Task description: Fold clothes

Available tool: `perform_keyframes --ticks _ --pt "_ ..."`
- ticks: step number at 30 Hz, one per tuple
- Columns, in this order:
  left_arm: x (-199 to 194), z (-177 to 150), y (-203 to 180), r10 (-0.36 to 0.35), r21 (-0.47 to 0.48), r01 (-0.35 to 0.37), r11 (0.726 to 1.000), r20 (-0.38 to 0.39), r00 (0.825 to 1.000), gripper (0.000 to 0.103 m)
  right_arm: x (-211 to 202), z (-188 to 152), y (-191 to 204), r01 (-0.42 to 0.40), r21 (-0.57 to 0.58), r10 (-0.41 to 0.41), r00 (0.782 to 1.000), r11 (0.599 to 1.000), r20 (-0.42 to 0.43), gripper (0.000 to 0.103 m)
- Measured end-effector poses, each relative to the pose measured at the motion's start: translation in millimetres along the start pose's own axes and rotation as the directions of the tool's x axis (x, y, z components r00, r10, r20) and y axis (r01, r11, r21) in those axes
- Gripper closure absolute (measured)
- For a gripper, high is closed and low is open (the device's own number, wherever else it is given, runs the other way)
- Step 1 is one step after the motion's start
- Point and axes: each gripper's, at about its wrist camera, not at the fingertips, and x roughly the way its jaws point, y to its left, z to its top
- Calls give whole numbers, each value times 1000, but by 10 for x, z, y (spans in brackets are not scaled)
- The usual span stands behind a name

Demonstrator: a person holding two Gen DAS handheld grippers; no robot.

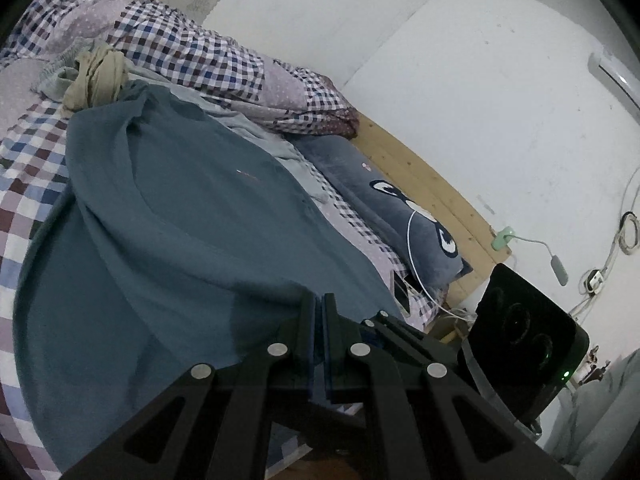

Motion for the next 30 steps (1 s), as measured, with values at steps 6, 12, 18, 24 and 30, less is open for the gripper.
perform_keyframes --ticks 6,12,18,24,30 --pt "0 -1 12 -8 -9 8 1000 -1 1000 101 -27 -25 22 -1 -14 1 1000 1000 -6 50" --pt "14 -16 11 -25 -25 25 999 -3 1000 101 -16 -31 -23 36 7 -36 999 999 -18 78" --pt "57 -9 7 -47 -44 47 998 -7 999 101 -38 -11 -87 35 33 -35 999 999 -9 93" --pt "39 33 88 -72 -110 72 991 8 997 60 -35 -14 -347 0 162 4 1000 987 -23 100" --pt "-245 108 337 -24 -193 51 980 141 990 24 -122 -57 -887 33 332 -26 999 943 -26 101"
